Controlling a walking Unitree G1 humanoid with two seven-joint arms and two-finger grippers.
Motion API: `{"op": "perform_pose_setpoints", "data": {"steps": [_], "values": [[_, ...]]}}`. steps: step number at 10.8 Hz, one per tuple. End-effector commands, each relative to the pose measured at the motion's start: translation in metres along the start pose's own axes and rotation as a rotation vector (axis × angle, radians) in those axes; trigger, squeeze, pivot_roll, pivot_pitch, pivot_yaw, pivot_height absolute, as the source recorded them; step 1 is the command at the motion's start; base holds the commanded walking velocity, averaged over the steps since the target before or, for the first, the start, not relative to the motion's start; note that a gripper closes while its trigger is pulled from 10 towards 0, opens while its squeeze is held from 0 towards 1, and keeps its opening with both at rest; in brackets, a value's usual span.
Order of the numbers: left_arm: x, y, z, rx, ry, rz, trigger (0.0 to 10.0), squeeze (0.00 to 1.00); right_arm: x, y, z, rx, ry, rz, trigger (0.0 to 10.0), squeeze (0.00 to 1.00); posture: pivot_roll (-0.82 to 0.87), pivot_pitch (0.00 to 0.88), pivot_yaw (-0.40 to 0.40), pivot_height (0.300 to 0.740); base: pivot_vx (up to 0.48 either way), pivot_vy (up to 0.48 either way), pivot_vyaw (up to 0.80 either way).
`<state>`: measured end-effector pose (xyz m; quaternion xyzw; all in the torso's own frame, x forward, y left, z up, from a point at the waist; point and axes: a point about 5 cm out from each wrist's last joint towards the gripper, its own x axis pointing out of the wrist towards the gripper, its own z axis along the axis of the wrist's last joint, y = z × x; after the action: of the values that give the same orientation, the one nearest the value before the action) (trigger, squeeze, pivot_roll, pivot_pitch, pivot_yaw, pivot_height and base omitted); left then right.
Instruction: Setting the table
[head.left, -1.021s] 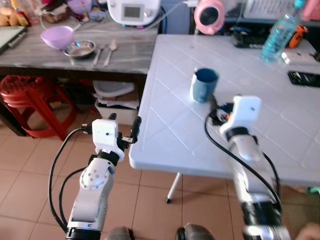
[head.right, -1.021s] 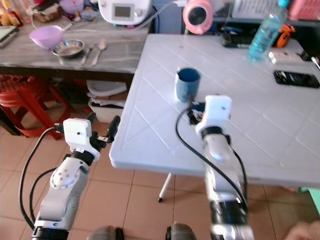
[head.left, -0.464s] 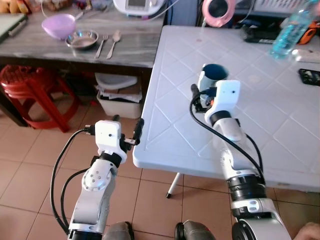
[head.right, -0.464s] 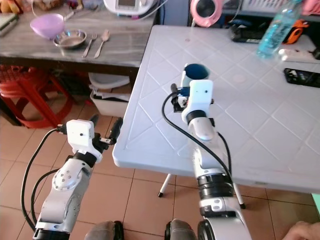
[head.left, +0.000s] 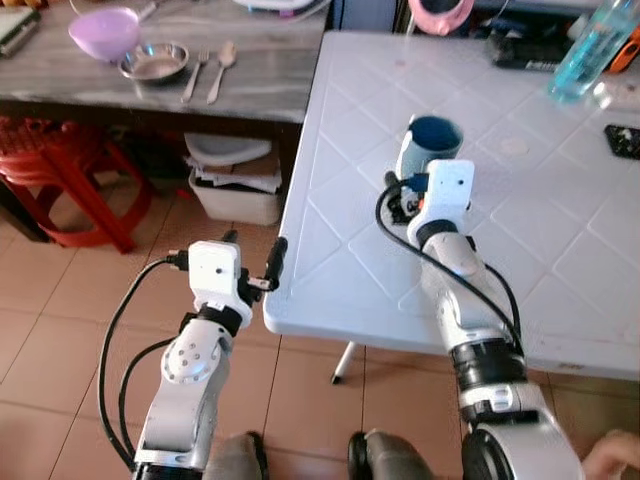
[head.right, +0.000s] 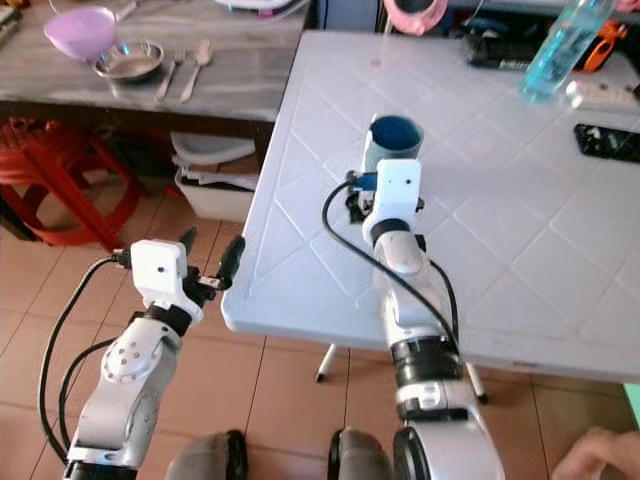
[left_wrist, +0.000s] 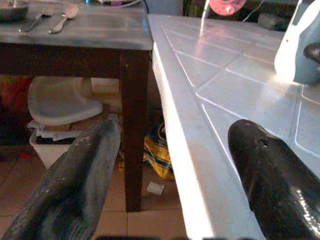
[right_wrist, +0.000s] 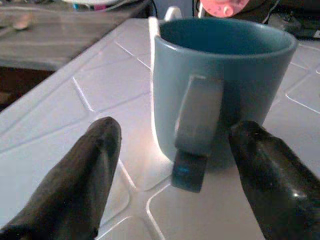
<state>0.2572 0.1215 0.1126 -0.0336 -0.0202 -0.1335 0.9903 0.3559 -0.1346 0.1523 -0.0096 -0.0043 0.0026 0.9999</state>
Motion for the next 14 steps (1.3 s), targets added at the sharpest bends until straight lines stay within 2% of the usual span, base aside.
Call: {"op": "perform_pose_setpoints", "data": {"steps": [1,9,12,14], "values": [[-0.003,0.002,0.001,0.004,0.004,0.000,10.0,0.00,0.003,-0.003,0.005,-0.001,-0.010,-0.019,0.0,0.00,-0.04,0.205,0.020,0.740,0.000,0.000,0.00],[-0.004,0.008,0.004,0.025,0.009,0.004,10.0,0.00,0.010,-0.003,0.006,-0.009,-0.023,-0.040,0.0,0.00,-0.02,0.192,0.031,0.740,0.000,0.000,0.00],[-0.001,0.009,0.005,0.027,0.007,0.009,10.0,0.00,0.011,-0.001,0.013,-0.053,-0.075,-0.030,0.0,0.00,-0.02,0.185,0.030,0.740,0.000,0.000,0.00],[0.007,0.012,0.007,0.033,-0.003,0.009,10.0,0.00,0.013,0.003,0.014,-0.063,-0.088,-0.021,0.0,0.00,-0.02,0.169,0.032,0.740,0.000,0.000,0.00]]}}
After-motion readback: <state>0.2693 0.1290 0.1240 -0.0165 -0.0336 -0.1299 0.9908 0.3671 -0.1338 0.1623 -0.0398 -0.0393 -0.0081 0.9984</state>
